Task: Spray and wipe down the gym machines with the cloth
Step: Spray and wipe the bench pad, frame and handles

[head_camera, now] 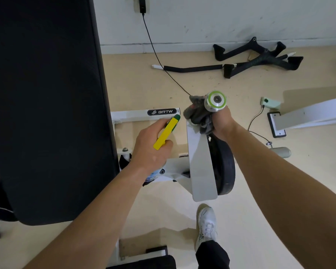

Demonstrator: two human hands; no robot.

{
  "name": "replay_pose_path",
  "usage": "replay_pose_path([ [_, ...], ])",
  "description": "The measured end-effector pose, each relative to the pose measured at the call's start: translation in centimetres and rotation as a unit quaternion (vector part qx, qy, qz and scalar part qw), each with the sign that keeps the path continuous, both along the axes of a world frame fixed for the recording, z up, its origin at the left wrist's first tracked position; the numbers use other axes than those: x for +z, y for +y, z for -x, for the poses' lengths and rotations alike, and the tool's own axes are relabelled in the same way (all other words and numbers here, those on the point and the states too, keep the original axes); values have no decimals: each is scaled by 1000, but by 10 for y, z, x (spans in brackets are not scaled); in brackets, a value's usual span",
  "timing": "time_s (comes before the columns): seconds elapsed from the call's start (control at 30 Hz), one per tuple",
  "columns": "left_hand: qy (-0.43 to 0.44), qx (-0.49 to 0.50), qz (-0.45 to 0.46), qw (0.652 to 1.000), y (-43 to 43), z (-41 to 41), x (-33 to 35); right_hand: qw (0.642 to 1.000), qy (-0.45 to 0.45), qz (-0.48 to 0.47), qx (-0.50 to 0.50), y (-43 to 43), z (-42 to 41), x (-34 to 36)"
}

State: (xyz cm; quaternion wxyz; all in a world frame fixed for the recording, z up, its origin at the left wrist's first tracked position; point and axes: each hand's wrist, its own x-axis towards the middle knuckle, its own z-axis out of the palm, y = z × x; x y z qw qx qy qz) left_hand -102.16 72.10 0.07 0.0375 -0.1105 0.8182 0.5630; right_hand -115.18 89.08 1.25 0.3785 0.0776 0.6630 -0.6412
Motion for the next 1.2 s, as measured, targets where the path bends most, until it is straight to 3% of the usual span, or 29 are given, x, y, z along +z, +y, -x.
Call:
replay_pose_path([
  [0.1,2,-2,-7,1000,-3,1,-3,996,-57,34,65,4,10,-6],
  [0.2,-10,-14,-1,1000,-9,0,-8,996,-48,46,62,5,31,-2],
  [0.37,-27,-23,2,999,-19,-6,-18,972,-35,19,231,-10,64,51],
  [0.43,-34,-22,-3,999,-21,-7,-22,971,-22,16,239,-9,63,54],
  [0.53,-44,-25,-5,999,-22,-10,-25,989,-50,37,131,1,46,29],
  [0.63,-43,-28,-12,999,-24,-9,-22,993,-11,69,-94,4,12,1],
  [0.73,-36,-33,-18,999,-23,-7,-18,966,74,-2,-248,-6,-30,-17],
  [0.8,-34,-25,-17,999,-22,-4,-15,934,50,-90,-343,-17,-58,-20],
  [0.87,-33,-9,-16,999,-24,-3,-13,888,-8,-79,-452,-32,-73,-10],
  [0.97,-39,7,-17,999,-27,-2,-8,854,-113,-12,-507,-48,-79,6],
  [1.07,-32,5,-14,999,-32,-1,-1,860,-177,36,-478,-63,-87,17],
  [1.13,-26,3,-5,1000,-36,-1,3,873,-169,74,-452,-72,-85,24],
  [1.2,-30,8,4,999,-39,0,6,802,-192,193,-532,-73,-71,29],
])
